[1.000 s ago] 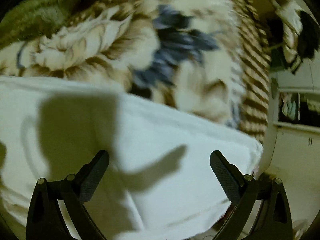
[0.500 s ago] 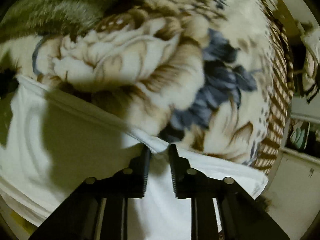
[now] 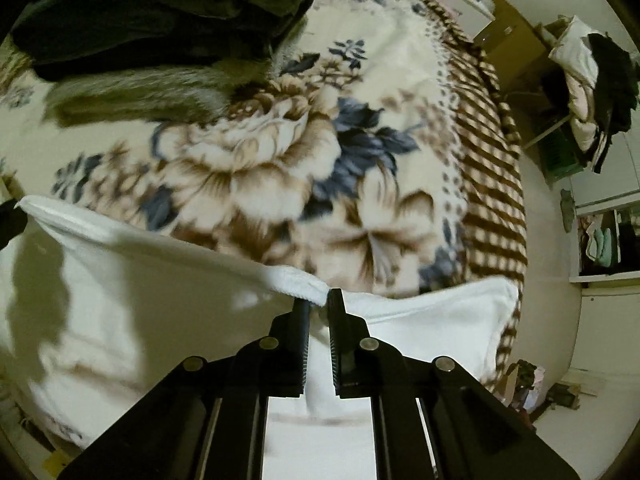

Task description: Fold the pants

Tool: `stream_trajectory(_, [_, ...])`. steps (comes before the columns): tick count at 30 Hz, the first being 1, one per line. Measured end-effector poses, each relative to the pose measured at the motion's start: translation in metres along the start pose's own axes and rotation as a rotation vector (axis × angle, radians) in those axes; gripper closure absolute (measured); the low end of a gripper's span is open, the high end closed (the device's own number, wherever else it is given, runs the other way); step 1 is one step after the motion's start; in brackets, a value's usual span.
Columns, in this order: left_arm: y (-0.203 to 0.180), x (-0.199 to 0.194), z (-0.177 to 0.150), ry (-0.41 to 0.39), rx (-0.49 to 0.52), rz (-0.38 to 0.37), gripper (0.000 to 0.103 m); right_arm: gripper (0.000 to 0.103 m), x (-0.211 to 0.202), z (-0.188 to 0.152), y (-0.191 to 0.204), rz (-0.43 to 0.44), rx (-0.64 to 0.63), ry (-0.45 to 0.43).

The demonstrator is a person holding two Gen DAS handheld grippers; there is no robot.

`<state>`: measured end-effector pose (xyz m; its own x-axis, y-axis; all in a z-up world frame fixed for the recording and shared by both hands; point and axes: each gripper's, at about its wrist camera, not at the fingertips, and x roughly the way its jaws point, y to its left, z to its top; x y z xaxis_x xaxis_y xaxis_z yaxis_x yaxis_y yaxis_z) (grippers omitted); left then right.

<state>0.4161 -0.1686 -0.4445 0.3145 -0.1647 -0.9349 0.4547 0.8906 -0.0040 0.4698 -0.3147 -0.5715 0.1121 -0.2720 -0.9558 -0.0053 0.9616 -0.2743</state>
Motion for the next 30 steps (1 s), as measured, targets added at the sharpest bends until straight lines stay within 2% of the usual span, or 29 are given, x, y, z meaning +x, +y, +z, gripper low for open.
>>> stream_trajectory(3, [-0.013,-0.033,-0.045,-0.004,-0.074,0.003,0.100,0.094,-0.024,-0.049,0.011,-0.004,-0.012,-0.025])
stream_trajectory(8, [-0.037,-0.053,-0.122,0.046,-0.163,0.010,0.100,0.095,-0.036,-0.131,0.026,0.013,-0.014,-0.012])
stream_trajectory(11, [-0.050,-0.047,-0.163,0.101,-0.219,0.002,0.100,0.095,-0.027,-0.174,0.036,0.025,-0.038,0.024])
stream_trajectory(15, [-0.067,-0.019,-0.210,0.176,-0.245,-0.001,0.100,0.095,0.001,-0.223,0.048,0.037,-0.066,0.093])
stream_trajectory(18, [-0.073,0.005,-0.235,0.218,-0.254,0.010,0.098,0.095,0.022,-0.250,0.057,0.061,-0.077,0.146])
stream_trajectory(21, [-0.072,0.018,-0.246,0.252,-0.306,0.012,0.095,0.094,0.049,-0.274,0.061,0.079,-0.064,0.239])
stream_trajectory(23, [-0.070,0.016,-0.249,0.255,-0.347,0.001,0.095,0.078,0.060,-0.286,0.055,0.123,-0.026,0.289])
stream_trajectory(24, [-0.070,0.012,-0.249,0.262,-0.359,0.012,0.082,0.053,0.061,-0.291,0.051,0.153,-0.006,0.296])
stream_trajectory(25, [-0.070,0.008,-0.249,0.258,-0.364,0.014,0.073,0.031,0.059,-0.297,0.045,0.183,0.023,0.290])
stream_trajectory(26, [-0.070,0.003,-0.249,0.246,-0.368,0.008,0.058,0.025,0.054,-0.303,0.036,0.214,0.062,0.279])
stream_trajectory(27, [-0.070,-0.005,-0.247,0.231,-0.379,0.006,0.047,0.023,0.051,-0.308,0.028,0.237,0.099,0.274])
stream_trajectory(29, [-0.070,-0.014,-0.242,0.199,-0.395,0.001,0.037,0.023,0.044,-0.322,-0.004,0.287,0.255,0.259])
stream_trajectory(30, [-0.070,-0.018,-0.237,0.175,-0.400,0.000,0.036,0.023,0.041,-0.330,-0.025,0.319,0.370,0.246])
